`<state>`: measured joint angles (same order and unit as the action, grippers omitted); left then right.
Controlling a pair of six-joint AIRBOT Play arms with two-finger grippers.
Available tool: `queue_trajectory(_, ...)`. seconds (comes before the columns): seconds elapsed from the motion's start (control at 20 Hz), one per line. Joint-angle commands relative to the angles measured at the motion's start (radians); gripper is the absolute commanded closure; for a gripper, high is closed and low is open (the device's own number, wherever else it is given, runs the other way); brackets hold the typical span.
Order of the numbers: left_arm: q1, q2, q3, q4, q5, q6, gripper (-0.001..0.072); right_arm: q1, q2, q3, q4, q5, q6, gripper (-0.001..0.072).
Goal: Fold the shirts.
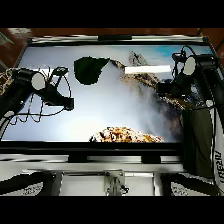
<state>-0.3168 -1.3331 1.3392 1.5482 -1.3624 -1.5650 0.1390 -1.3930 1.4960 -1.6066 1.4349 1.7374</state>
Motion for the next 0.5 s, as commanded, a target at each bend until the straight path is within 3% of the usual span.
queue_trajectory(0.0, 0.000, -0.001, 0.000, 0.000, 0.000, 0.000, -0.0013, 0.001, 0.000, 0.001, 0.000, 0.000, 0.000, 0.0122)
queue_trajectory(0.45, 0.000, -0.001, 0.000, 0.000, 0.000, 0.000, -0.0013, 0.001, 0.000, 0.001, 0.002, -0.038, 0.001, 0.0122)
